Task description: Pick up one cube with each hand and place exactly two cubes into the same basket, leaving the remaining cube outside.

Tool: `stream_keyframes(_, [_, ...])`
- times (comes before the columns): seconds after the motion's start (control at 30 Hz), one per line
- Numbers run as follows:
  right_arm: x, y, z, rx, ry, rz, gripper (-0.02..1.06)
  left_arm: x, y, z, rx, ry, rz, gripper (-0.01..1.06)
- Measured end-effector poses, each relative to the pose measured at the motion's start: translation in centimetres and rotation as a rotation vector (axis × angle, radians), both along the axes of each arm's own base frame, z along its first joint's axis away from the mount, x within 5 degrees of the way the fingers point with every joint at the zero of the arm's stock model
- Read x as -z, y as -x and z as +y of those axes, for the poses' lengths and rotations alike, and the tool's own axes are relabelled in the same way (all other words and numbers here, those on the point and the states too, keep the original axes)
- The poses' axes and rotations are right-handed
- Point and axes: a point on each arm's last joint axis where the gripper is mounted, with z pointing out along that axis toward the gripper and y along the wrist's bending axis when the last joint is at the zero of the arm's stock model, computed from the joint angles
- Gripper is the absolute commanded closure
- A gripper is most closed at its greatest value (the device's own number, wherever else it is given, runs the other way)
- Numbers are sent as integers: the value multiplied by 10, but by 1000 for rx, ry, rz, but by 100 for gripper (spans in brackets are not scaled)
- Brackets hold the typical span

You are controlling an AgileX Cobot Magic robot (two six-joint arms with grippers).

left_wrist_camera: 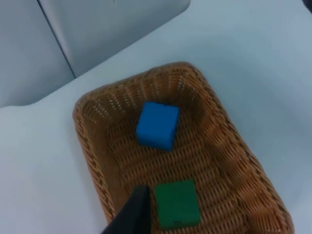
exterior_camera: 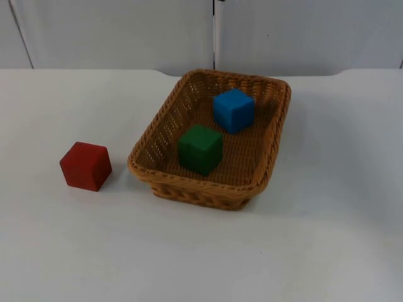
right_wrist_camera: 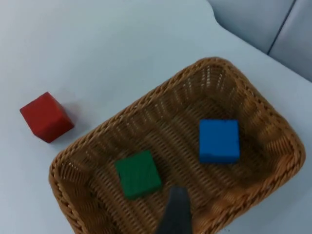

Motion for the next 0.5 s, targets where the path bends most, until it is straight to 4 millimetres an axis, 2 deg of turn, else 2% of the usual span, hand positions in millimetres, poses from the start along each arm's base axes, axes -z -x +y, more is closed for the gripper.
stream_keyframes(0.17, [9,18,-10,18,-8,-20,38,-13,10,5,2,13,-15,4])
stream_keyframes(0.3, [25,42,-23,30,-11,-30,38,-31,24,12,8,29,-38,4])
stream_keyframes(0.33, [25,42,-23,30,-11,-30,38,-31,24,12,8,29,-38,4])
stream_keyframes(0.47, [35,67,-36,46,-14,-42,38,-42,35,18,15,36,-50,4])
stream_keyframes(0.5, [35,67,-36,46,-14,-42,38,-42,35,18,15,36,-50,4])
